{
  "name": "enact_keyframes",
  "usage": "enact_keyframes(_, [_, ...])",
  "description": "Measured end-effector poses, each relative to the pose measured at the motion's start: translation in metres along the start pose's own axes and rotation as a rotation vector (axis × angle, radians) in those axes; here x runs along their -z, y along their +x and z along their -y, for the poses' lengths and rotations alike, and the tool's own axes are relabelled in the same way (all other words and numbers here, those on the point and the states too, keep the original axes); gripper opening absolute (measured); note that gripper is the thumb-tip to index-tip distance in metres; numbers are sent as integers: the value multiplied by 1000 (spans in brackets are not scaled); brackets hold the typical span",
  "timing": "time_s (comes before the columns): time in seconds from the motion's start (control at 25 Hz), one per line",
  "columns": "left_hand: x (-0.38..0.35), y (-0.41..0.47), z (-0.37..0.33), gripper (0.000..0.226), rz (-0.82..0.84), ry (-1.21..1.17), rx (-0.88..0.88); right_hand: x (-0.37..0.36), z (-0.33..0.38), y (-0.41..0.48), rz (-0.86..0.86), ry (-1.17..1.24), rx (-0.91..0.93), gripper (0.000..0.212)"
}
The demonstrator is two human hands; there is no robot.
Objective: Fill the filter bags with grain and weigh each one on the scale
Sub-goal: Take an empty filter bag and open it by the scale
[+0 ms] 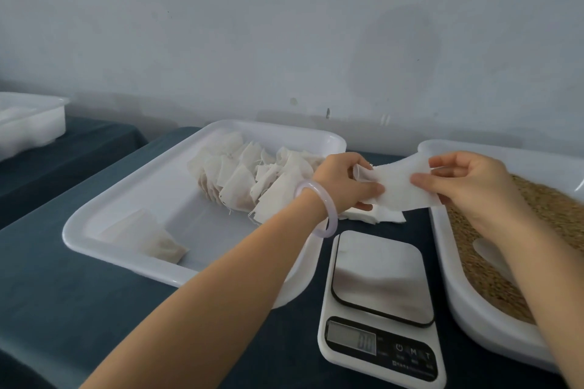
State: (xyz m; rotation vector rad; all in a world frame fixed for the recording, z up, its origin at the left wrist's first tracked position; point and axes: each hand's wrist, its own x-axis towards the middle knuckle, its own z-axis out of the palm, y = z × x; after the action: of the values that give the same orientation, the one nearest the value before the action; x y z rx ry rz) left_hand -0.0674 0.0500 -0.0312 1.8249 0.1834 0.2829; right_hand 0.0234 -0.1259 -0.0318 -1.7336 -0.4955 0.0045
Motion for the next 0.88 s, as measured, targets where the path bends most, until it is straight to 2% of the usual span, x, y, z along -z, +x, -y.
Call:
enact_keyframes(0.12, [-2, -2, -2, 28, 37, 56, 23, 1, 3, -3, 30, -37, 23, 18])
enact_keyframes(0.24, [-2, -3, -7, 39, 26, -38, 62, -1, 9, -9, 95, -144, 57, 13])
enact_keyframes(0.4, [-1, -6, -10, 32, 107, 2, 112, -3, 17, -15, 163, -269, 99, 12])
enact_keyframes(0.52, [-4, -7, -8, 54, 177, 88, 125, -4, 19, -18, 193, -301, 131, 11])
enact_keyframes(0.56, [-4, -7, -8, 56, 191, 102, 119, -4, 19, -18, 189, -297, 139, 11])
enact_keyframes(0.72, [-5, -10, -9, 31, 213, 195, 75, -4, 19, -19, 185, -284, 143, 11])
enact_keyframes(0.88, [-7, -4, -4, 30, 150, 291, 35, -6, 18, -21, 208, -272, 142, 14])
